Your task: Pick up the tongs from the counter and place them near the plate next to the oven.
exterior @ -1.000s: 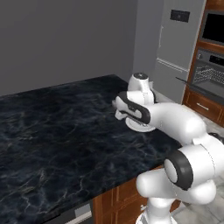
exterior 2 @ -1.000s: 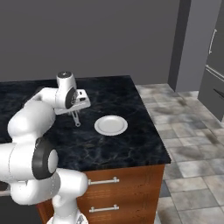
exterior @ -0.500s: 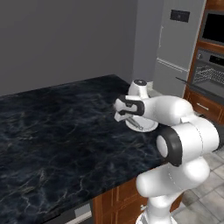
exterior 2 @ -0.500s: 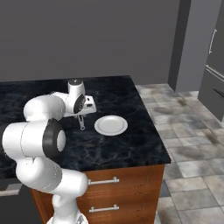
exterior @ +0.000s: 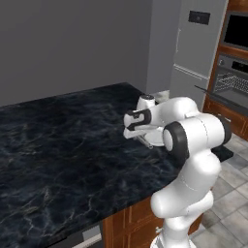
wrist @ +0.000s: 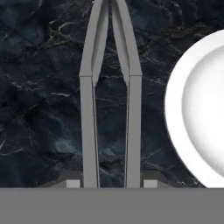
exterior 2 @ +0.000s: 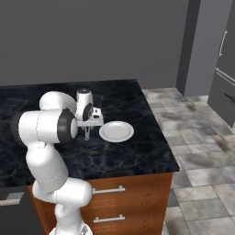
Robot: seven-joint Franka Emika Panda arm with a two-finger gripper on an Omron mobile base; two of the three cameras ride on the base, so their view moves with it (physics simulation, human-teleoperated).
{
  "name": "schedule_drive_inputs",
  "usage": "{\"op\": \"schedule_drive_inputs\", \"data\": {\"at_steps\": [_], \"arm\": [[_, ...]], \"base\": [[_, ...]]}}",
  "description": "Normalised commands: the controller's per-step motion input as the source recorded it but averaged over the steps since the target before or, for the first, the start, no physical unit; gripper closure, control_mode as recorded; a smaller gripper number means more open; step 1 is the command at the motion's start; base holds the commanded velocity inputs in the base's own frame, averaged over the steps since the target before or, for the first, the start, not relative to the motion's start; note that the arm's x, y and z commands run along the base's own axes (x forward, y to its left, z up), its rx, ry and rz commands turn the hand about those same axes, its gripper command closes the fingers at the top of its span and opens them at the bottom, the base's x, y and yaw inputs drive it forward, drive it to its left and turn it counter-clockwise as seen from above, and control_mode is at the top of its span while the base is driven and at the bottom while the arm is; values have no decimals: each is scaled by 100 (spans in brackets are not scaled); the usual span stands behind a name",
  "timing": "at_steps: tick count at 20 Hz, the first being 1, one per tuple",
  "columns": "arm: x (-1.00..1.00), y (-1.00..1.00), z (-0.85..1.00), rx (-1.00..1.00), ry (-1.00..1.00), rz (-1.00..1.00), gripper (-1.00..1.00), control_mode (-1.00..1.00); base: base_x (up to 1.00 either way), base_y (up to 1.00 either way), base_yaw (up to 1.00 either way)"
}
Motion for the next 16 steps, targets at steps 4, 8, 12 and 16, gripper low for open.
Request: {"op": "schedule_drive_inputs", "data": {"at_steps": [4,8,12,16], "arm": [[30,0,-36,0,13,-7,100,-100],[15,0,-38,0,5,-2,100,-100],[15,0,-35,0,0,-2,100,-100],[9,0,-26,0,0,-2,100,-100]], "base": [[0,0,0],[0,0,0],[0,0,0],[0,0,0]]}}
